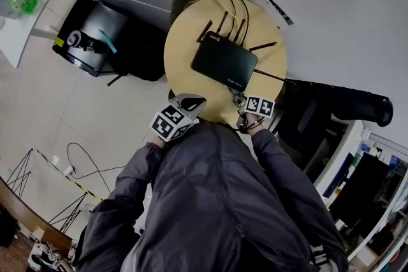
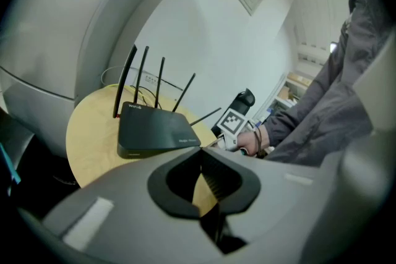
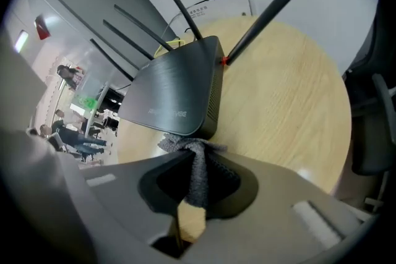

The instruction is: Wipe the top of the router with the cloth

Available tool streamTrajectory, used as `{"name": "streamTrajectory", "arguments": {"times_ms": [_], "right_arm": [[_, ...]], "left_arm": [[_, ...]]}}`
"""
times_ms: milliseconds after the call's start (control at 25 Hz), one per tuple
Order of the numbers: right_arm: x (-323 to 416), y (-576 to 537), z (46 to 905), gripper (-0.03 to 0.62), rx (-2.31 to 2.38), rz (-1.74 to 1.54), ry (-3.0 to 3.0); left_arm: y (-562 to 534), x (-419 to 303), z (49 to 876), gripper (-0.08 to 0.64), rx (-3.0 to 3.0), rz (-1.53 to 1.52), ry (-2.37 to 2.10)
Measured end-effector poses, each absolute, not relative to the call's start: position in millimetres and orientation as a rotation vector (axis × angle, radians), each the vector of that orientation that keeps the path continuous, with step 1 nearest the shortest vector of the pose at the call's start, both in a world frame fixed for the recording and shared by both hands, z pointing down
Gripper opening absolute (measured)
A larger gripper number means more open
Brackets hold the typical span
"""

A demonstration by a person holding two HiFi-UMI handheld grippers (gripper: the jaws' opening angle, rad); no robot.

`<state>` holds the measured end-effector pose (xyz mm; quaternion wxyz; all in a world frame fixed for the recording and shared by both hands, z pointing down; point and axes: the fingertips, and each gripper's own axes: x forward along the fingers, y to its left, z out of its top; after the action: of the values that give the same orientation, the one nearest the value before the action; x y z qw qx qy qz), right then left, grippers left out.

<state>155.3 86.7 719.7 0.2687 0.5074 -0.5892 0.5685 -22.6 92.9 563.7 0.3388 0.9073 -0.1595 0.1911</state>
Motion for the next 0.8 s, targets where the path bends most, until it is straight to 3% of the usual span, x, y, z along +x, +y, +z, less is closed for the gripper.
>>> {"name": "streamTrajectory", "arguments": {"times_ms": [320,640,800], "right_arm": [[106,88,679,0.038,1.096,1.388,-1.812],[71,70,587,0.038,0.796,0.516,-2.106],[62,67,548,0.038,0.722,0.319,-2.175]], "left_arm": [[93,-17,563,0.0,2.361,0.481,-0.422],[92,-10,561,0.0,2.365,0.474,-0.419],[90,-11,560,0.0,2.371,0.475,-0.434]]}}
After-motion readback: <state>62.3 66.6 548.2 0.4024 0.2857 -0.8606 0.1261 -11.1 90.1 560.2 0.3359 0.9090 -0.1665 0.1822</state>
